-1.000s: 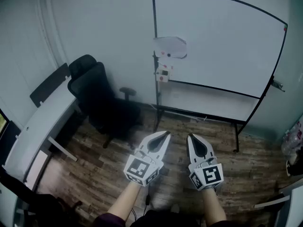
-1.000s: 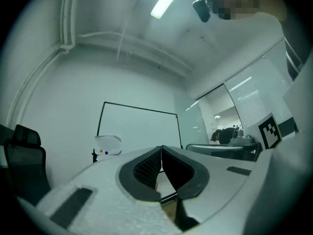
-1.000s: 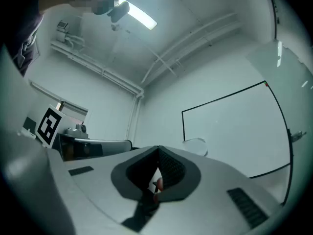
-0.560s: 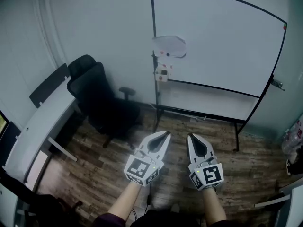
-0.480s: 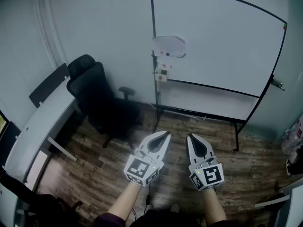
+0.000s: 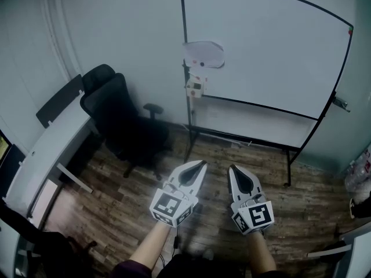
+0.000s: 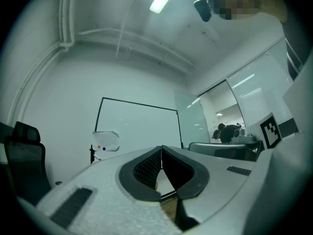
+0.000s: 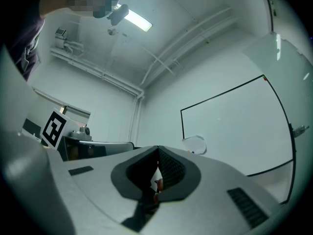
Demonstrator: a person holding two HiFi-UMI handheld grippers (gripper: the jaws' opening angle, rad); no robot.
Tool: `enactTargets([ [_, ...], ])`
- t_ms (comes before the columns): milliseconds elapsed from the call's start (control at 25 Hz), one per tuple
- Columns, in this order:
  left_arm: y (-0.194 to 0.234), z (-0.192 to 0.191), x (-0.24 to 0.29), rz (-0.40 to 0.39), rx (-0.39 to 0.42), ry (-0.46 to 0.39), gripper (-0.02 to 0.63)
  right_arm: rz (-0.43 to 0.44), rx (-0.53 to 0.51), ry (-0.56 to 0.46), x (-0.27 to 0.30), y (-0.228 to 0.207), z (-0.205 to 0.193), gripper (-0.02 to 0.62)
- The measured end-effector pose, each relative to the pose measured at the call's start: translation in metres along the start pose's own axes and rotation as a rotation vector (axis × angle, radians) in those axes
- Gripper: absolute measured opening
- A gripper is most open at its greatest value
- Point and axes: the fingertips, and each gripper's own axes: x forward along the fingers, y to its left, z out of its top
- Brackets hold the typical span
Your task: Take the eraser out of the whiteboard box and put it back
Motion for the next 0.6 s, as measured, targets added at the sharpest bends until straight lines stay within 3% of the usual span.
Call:
enactTargets([
  [320, -0.010, -0.013, 0.026, 0.025, 0.003, 0.032, 0.006, 0.035, 0.044, 0.016, -0.003, -0.031, -0.014, 0.003],
  [600, 0.014, -0.026, 0.050, 0.030, 0.010, 0.050, 0.006, 0.042, 0.068, 0.012, 0.026, -0.049, -0.028, 0.003],
])
